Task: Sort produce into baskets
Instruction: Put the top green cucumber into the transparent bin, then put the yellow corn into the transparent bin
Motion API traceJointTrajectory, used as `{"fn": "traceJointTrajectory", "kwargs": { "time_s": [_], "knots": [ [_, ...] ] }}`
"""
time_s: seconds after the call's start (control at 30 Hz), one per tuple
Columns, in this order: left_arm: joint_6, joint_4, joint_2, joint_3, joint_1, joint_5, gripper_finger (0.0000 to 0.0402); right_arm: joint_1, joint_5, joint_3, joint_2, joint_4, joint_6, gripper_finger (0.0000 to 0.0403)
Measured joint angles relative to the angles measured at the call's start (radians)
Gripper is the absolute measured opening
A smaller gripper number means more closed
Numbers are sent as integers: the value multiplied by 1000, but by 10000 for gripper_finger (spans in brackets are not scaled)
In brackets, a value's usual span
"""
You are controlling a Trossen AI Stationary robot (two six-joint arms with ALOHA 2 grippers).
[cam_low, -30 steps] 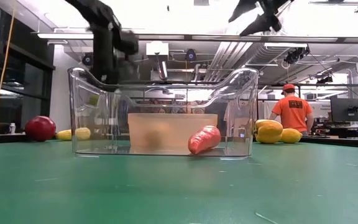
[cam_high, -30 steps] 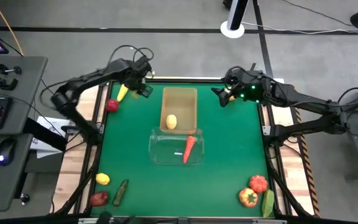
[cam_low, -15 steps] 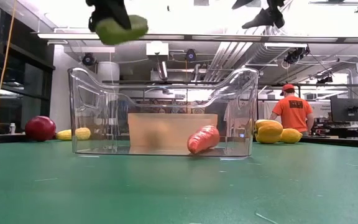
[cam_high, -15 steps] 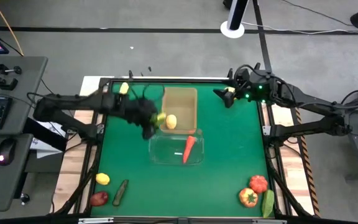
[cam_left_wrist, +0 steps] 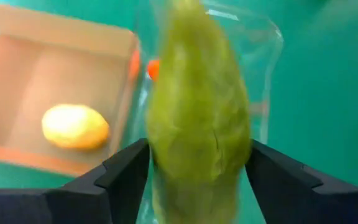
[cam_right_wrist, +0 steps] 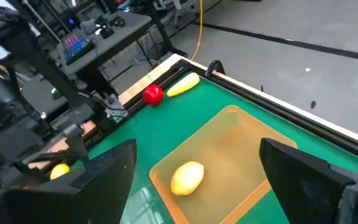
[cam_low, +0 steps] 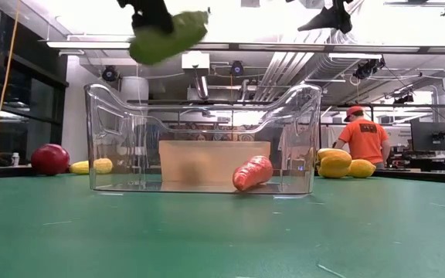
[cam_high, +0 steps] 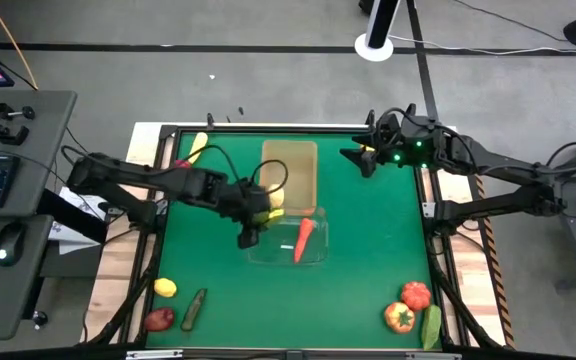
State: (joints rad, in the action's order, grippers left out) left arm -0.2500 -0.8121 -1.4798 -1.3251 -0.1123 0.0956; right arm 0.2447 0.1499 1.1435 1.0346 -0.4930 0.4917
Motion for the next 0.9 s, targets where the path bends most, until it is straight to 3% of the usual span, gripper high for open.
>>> {"fn": "traceJointTrajectory", "kwargs": {
  "time_s": [0.17, 0.3, 0.5, 0.63, 0.77, 0.9],
  "knots": [
    [11, 44, -29, 0, 43, -44, 279, -4, 0, 0, 7, 6, 4, 332],
    [-134, -53, -8, -1, 30, -57, 288, -4, -23, 0, 7, 12, 57, 332],
    [-322, -186, 70, 39, -53, 141, 287, -12, -25, 0, 9, 10, 85, 332],
    [-425, -296, 129, 106, -41, 175, 286, -12, -19, 0, 9, 6, 79, 332],
    [-416, -483, 185, 108, 107, 181, 286, 3, 28, 0, 9, 4, 68, 332],
    [-357, -499, 234, 103, 361, 181, 286, 32, 60, 0, 15, 3, 64, 332]
  ]
}}
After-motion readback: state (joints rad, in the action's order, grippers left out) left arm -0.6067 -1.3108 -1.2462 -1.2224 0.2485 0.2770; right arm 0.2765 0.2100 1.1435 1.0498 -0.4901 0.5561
